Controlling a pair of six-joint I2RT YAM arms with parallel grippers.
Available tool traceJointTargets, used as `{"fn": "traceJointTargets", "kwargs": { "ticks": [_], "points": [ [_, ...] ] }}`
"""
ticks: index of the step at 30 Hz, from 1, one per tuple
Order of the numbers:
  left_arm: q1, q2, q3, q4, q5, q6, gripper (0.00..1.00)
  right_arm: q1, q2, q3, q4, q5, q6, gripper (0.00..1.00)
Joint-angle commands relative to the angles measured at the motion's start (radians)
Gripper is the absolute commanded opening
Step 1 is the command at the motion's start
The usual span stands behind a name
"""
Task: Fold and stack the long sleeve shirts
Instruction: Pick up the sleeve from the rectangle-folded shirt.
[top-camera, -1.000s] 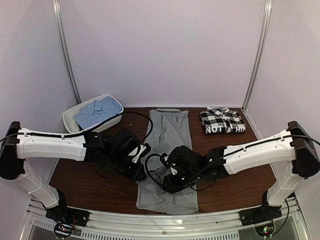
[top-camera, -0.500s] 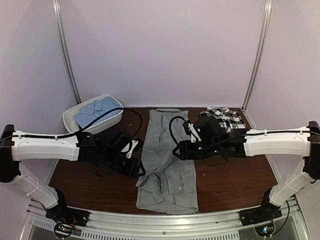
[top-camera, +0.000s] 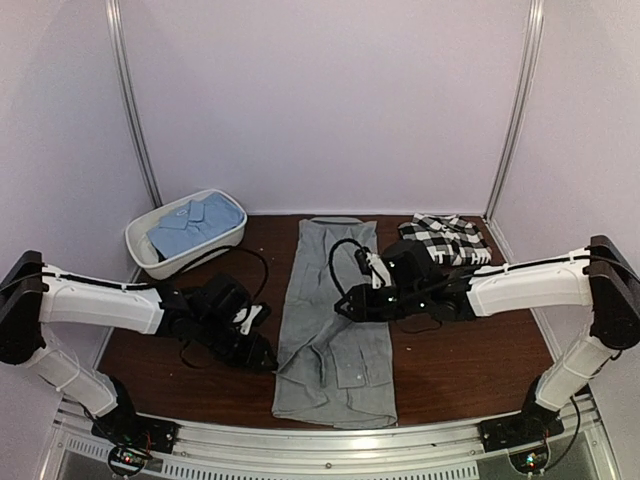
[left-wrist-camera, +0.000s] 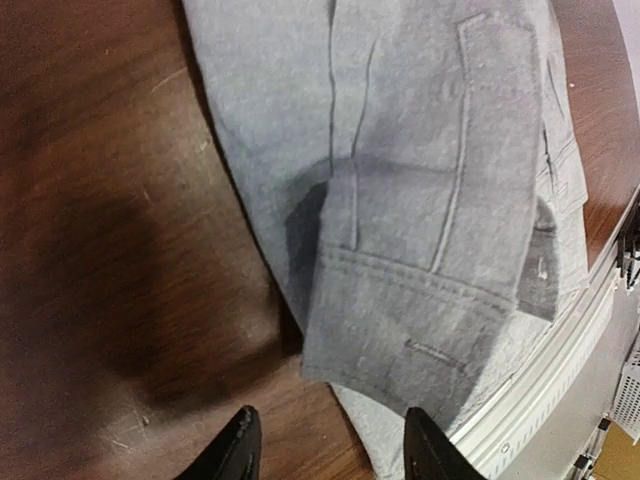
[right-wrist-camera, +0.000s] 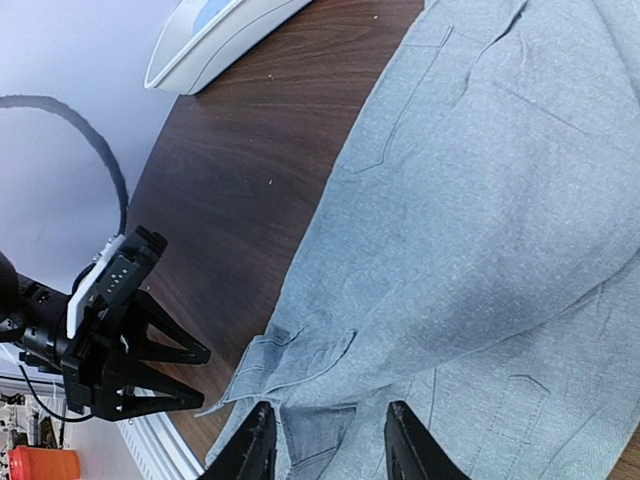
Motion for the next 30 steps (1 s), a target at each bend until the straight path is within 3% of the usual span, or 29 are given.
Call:
{"fn": "traceJointTargets", "kwargs": {
  "ticks": [1,13,23,30],
  "points": [
    [0.002,-0.009,-0.051,0.099,0.052,-0.062,0.50,0.028,0.036,0.050,0.070,-0.037,-0.032,0.39],
    [0.003,0.064,-0.073,0.248,0.076,-0.118,0.45,0.041,0.141,0.152,0.057,-0.006,-0.093,0.37],
    [0.002,0.081,-0.077,0.238,0.070,-0.116,0.28,0.026,0.185,0.153,0.067,0.013,-0.098,0.37],
    [0.002,0.056,-0.074,0.248,0.092,-0.125,0.04,0.014,0.215,0.144,0.073,0.022,-0.100,0.36]
  ]
}}
